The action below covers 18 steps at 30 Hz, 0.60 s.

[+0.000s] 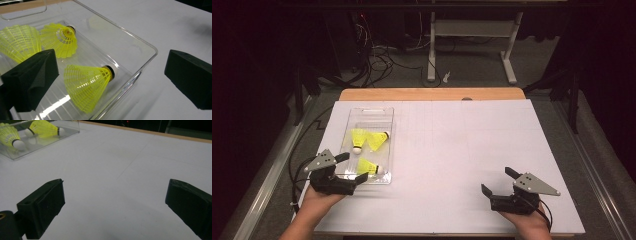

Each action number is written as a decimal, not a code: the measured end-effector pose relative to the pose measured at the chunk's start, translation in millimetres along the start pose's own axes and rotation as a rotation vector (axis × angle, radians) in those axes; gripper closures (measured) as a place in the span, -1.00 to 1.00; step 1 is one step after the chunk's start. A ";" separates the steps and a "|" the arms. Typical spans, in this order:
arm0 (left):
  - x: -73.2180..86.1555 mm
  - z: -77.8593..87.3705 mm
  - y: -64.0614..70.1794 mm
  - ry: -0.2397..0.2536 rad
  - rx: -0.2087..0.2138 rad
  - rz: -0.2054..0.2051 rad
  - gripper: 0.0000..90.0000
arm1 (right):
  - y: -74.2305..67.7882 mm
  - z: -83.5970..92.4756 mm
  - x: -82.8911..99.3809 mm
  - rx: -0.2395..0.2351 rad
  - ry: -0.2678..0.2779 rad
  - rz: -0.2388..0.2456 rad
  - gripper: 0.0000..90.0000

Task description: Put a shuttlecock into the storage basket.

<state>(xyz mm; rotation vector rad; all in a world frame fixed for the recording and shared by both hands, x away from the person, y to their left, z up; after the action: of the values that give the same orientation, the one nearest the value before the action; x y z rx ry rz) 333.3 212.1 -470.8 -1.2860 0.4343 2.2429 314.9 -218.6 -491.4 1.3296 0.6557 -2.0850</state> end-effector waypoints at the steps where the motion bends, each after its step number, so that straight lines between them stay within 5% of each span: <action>1: 0.0 1.3 2.0 0.014 0.009 0.005 -0.99 | -0.1 1.0 -1.0 0.000 0.008 0.002 -0.93; 5: 1.7 3.4 8.9 0.035 0.037 0.006 -0.99 | -1.1 5.7 -6.1 0.001 0.050 0.007 -0.94; 18: 4.7 2.2 13.1 0.030 0.016 -0.013 -0.99 | -4.5 28.1 -29.9 -0.021 0.265 -0.006 -0.98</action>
<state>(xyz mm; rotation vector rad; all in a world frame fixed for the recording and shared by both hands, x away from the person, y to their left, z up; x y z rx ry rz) 322.2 203.8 -473.5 -1.3123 0.4522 2.2073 304.1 -228.0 -452.8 1.6090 0.7901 -1.9180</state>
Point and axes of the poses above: each handheld gripper's, and its own axes: z roughly backward along the jaws, x roughly out of its underside, y roughly to its right, the point moved 8 cm from there along -z, roughly forward along the jaws, and after that the axes turned 12 degrees about -x, right-handed, at the moved point
